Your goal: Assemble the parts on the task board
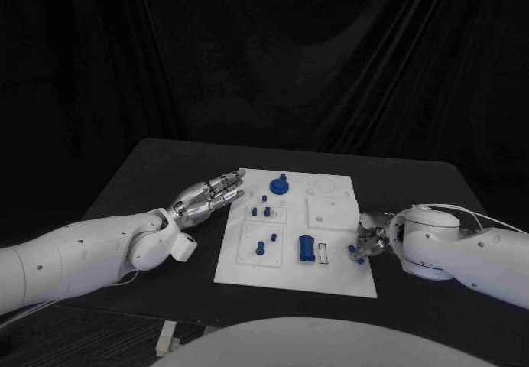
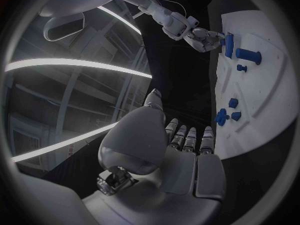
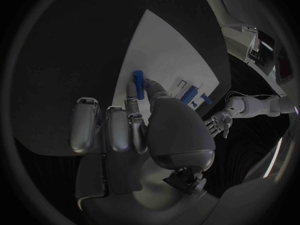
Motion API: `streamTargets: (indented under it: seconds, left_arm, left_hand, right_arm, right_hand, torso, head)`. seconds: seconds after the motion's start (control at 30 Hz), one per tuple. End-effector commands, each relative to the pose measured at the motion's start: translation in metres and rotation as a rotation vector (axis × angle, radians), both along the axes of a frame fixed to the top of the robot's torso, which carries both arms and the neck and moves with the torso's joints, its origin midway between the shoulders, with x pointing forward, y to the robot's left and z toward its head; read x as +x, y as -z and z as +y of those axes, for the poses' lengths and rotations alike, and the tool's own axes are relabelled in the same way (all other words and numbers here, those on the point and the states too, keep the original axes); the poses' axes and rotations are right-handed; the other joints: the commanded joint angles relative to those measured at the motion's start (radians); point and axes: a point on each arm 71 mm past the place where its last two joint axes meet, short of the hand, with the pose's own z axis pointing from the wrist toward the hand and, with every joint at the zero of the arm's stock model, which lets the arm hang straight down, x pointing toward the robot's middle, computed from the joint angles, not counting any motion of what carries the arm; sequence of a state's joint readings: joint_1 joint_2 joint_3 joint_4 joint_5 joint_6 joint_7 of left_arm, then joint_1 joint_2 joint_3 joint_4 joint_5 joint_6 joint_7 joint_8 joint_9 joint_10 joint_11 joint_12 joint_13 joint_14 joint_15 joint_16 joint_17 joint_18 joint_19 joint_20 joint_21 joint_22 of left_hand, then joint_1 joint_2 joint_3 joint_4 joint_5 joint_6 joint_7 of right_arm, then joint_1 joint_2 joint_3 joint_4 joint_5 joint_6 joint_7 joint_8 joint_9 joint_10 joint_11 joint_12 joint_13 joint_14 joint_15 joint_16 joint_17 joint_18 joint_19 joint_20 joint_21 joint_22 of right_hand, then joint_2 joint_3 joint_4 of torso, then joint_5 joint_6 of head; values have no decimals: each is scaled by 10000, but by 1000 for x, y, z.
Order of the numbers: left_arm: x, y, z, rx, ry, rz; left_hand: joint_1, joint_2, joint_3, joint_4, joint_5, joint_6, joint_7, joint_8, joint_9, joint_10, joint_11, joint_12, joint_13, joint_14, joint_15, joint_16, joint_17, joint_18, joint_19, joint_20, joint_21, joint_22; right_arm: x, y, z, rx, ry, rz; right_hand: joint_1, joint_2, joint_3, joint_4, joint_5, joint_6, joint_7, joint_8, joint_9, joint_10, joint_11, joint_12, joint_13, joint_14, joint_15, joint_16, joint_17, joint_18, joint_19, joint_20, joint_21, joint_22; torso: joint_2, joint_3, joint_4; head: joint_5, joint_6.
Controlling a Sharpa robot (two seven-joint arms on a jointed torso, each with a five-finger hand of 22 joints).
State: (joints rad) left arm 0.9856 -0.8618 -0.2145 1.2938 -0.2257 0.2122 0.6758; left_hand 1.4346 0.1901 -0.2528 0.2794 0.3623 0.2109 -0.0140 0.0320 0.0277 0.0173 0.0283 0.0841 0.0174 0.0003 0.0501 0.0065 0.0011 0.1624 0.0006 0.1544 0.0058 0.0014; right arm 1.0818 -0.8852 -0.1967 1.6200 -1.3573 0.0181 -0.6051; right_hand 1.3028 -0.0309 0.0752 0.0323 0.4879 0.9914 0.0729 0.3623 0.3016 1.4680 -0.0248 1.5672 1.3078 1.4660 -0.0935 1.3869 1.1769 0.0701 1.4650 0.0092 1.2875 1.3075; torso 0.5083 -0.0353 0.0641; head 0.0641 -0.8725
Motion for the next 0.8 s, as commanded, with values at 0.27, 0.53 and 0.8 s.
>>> streamTargets:
  seconds: [0.27,0.53,0.8]
  left_arm:
    - [0,-7,-1,-904,32,-728]
    - [0,-7,0,-890,42,-695]
    - [0,-6,0,-840,73,-620]
  left_hand:
    - [110,54,80,-74,151,109,182,4,21,27,67,-33,-7,-3,71,-65,-11,131,-6,119,-58,-14]
    - [79,73,68,-45,85,114,163,7,22,34,134,-22,-5,-3,92,-65,-11,143,-6,146,-58,-14]
    - [51,90,59,-17,62,99,132,5,19,33,156,-27,-6,-3,110,-65,-11,147,-6,160,-58,-14]
  right_arm:
    - [-12,4,6,681,339,-556]
    - [-15,0,4,1723,1081,-753]
    - [-25,-4,-2,3184,2620,323]
  right_hand:
    - [-174,-2,2594,-1709,438,-217,11,351,209,1028,174,36,2630,424,147,94,-21,-87,287,183,43,1823]
    - [-537,-157,3332,-2011,637,18,-10,168,100,1028,149,36,2630,419,128,118,-31,-93,287,170,90,1833]
    - [-915,-215,3497,-1935,440,53,1,-31,-35,1028,148,36,2630,428,141,147,-9,-101,298,180,133,1841]
  torso:
    - [6,-1,5]
    - [1,1,6]
    - [6,2,2]
  head:
    - [23,-1]
    - [46,-1]
    - [-7,-1]
